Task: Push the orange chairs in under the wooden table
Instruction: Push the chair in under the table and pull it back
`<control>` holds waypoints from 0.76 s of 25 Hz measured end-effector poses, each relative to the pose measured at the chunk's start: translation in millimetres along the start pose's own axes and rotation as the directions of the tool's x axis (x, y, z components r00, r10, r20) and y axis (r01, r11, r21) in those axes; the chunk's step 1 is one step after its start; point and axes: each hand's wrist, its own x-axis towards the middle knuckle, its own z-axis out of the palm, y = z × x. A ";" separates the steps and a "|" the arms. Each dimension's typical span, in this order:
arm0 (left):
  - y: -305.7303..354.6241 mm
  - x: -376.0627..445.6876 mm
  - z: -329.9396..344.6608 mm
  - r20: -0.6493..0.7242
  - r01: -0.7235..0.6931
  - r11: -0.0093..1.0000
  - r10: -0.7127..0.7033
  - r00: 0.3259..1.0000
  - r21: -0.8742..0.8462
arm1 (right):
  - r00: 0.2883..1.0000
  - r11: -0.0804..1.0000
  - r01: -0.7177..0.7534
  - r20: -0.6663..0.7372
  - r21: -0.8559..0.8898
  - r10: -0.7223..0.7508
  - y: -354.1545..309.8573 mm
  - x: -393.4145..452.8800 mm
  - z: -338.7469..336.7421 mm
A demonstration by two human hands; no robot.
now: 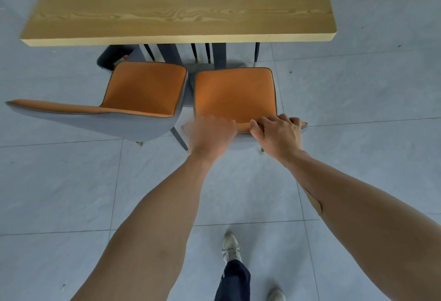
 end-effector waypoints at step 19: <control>14.3 25.5 -2.7 0.122 -0.018 1.000 0.017 0.992 0.005 | 0.980 0.992 -0.111 0.157 -0.064 0.120 4.3 20.1 -15.3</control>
